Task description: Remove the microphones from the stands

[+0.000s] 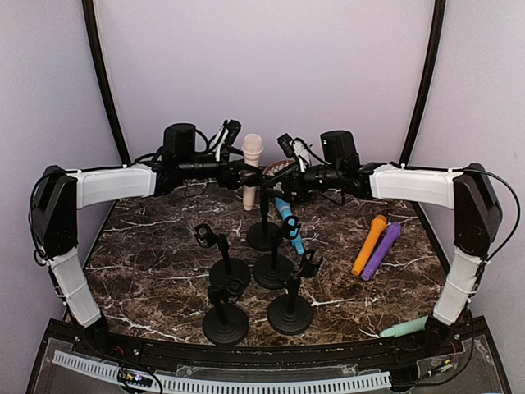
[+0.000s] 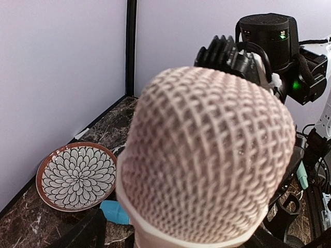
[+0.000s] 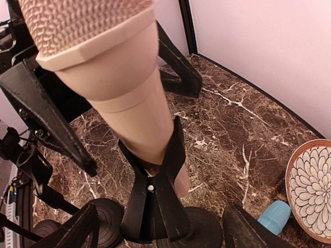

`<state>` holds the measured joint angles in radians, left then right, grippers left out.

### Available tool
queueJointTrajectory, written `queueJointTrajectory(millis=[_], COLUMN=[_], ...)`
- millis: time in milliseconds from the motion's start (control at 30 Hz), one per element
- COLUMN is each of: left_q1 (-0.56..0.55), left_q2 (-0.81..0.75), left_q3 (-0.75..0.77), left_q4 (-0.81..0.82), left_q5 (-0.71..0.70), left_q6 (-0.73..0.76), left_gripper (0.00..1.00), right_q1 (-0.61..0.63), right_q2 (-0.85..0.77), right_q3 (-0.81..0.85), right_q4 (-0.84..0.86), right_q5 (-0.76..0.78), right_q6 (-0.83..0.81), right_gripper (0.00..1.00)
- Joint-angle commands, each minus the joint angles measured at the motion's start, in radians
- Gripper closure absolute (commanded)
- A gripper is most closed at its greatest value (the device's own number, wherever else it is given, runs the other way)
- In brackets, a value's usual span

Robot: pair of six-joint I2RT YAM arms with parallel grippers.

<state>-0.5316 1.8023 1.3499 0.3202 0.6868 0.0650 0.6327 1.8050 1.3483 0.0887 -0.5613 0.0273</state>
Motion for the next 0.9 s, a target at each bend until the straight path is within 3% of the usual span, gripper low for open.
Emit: queueJointTrajectory(millis=[0,400,700,867], left_q1=[-0.004,-0.004,-0.005,-0.005], left_q2=[-0.004,0.012,0.010,-0.002], left_q3=[0.031,0.043,0.026,0.008], left_q4=[0.018,0.009,0.009,0.017], left_q5=[-0.016,-0.027,-0.035,-0.048], left_q6=[0.010,0.044,0.074,0.086], left_gripper=[0.24,0.55,0.67,0.68], right_q1=[0.018,0.048,0.059,0.064], right_q2=[0.001,0.004,0.006,0.002], right_q3=[0.028,0.038,0.040,0.036], right_q4=[0.016,0.008,0.011,0.012], right_q5=[0.088,0.159,0.185,0.208], right_q6=[-0.049,-0.075,-0.076,-0.081], right_gripper=[0.22,0.39,0.44,0.55])
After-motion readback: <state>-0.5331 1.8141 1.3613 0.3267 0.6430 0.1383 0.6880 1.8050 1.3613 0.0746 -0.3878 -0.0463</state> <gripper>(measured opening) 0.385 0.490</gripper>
